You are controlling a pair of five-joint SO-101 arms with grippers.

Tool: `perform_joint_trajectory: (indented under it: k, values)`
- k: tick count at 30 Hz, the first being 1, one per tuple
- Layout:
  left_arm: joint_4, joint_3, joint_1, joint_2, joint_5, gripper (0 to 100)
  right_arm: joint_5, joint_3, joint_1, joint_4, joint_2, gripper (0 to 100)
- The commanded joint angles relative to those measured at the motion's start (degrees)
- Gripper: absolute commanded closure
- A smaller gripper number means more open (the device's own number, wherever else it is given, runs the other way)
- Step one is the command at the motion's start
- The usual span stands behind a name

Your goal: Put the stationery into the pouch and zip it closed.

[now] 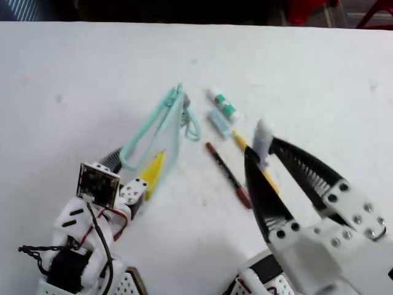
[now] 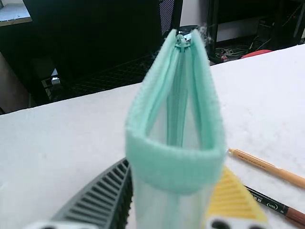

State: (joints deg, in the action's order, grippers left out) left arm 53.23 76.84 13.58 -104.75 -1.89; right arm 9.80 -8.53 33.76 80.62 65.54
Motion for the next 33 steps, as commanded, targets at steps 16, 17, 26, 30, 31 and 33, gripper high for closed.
perform_joint_trajectory:
  k: [16, 17, 26, 30, 31, 33]
  values:
    - [-0.5, -0.2, -0.1, -0.1, -0.3, 78, 2.2, 32.1, 8.7, -28.8, 12.4, 98.1]
    - [-0.5, -0.2, -0.1, -0.1, -0.3, 78, 2.3, 32.3, 9.5, -31.0, 12.4, 98.1]
    - [-0.6, -0.2, 0.0, -0.1, 0.0, 78, 2.3, 30.9, 12.4, -49.5, 7.2, 98.1]
    - [-0.6, -0.2, 0.1, -0.1, 0.0, 78, 2.3, 27.1, 12.7, -52.7, -1.8, 98.1]
    - [-0.6, -0.2, 0.1, -0.1, 0.0, 78, 2.3, 26.2, 13.1, -52.6, -3.6, 98.1]
    - [-0.6, -0.2, 0.1, -0.1, 0.0, 78, 2.3, 25.1, 14.5, -52.4, -6.5, 98.1]
